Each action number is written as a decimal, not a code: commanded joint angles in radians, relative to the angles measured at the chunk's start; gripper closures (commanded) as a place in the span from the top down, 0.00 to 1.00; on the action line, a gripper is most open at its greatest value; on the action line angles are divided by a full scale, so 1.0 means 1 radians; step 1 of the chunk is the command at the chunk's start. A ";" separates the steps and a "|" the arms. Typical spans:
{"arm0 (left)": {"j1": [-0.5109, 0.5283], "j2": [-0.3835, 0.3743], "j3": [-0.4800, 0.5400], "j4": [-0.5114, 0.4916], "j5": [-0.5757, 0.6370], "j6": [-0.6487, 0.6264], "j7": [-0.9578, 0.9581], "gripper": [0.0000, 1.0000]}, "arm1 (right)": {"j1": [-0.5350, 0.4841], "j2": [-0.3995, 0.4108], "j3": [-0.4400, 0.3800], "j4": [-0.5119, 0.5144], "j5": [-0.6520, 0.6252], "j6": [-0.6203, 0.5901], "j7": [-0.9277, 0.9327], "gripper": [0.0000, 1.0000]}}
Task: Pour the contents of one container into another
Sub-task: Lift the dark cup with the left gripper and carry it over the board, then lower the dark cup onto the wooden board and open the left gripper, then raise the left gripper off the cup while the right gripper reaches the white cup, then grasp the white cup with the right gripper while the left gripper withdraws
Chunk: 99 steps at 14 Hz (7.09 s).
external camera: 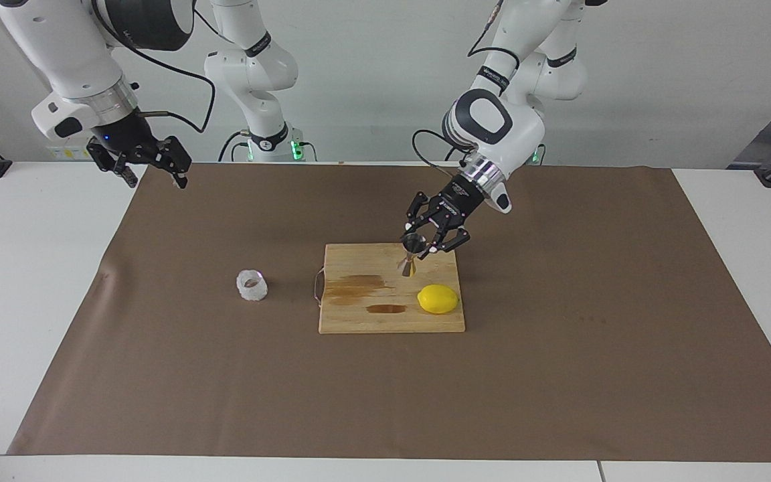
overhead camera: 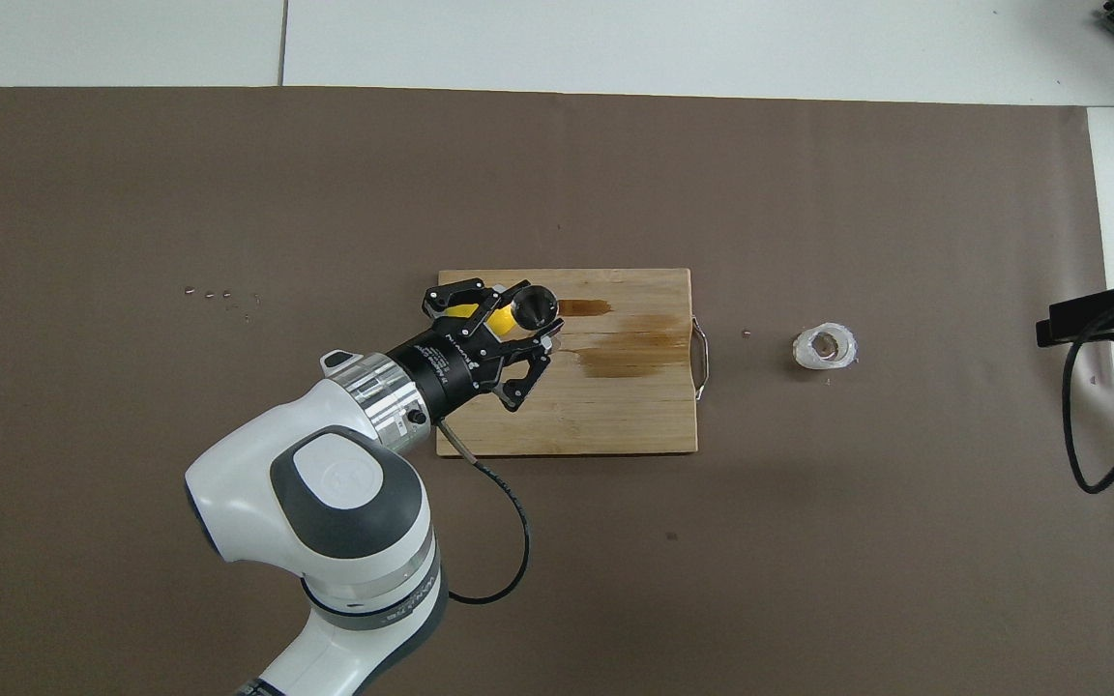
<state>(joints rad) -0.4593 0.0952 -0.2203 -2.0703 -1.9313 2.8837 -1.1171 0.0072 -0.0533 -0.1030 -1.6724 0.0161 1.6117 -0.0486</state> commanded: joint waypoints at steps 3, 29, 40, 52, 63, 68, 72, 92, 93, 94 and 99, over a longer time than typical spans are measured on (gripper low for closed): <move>-0.013 0.122 -0.036 0.111 0.008 0.019 0.026 0.00 | -0.004 0.003 0.006 0.005 -0.002 -0.003 0.013 1.00; -0.028 0.259 -0.086 0.171 0.049 -0.009 0.072 0.00 | -0.004 0.003 0.006 0.005 -0.002 -0.003 0.013 1.00; -0.030 0.259 -0.086 0.168 0.049 -0.011 0.095 0.23 | -0.004 0.003 0.006 0.005 -0.002 -0.003 0.013 1.00; -0.025 0.258 -0.086 0.167 0.057 -0.012 0.126 0.57 | -0.004 0.003 0.008 0.003 -0.002 -0.010 0.007 1.00; -0.028 0.256 -0.086 0.168 0.057 -0.001 0.128 1.00 | -0.018 -0.025 0.003 -0.049 -0.002 0.001 -0.307 1.00; -0.032 0.255 -0.106 0.173 0.052 0.028 0.126 1.00 | -0.047 -0.048 0.003 -0.110 -0.002 0.063 -0.743 1.00; -0.029 0.247 -0.122 0.180 0.048 0.048 0.117 1.00 | -0.084 -0.048 0.003 -0.205 0.007 0.175 -1.158 1.00; 0.382 0.114 -0.151 0.173 0.814 -0.446 -0.016 1.00 | -0.144 0.363 0.006 -0.311 0.811 0.350 -1.955 1.00; 0.398 0.104 -0.151 0.173 0.906 -0.467 -0.024 1.00 | -0.141 0.378 0.006 -0.317 0.817 0.356 -1.985 1.00; 0.418 0.098 -0.151 0.174 0.998 -0.492 -0.023 1.00 | -0.135 0.385 0.006 -0.322 0.834 0.359 -1.993 1.00; 0.491 0.069 -0.151 0.188 1.380 -0.603 -0.015 1.00 | -0.096 0.395 0.008 -0.343 0.864 0.391 -2.007 1.00</move>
<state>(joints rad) 0.0128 0.2070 -0.3657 -1.8582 -0.6520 2.3174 -1.1301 -0.1015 0.3440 -0.1002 -1.9945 0.8359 1.9706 -2.0167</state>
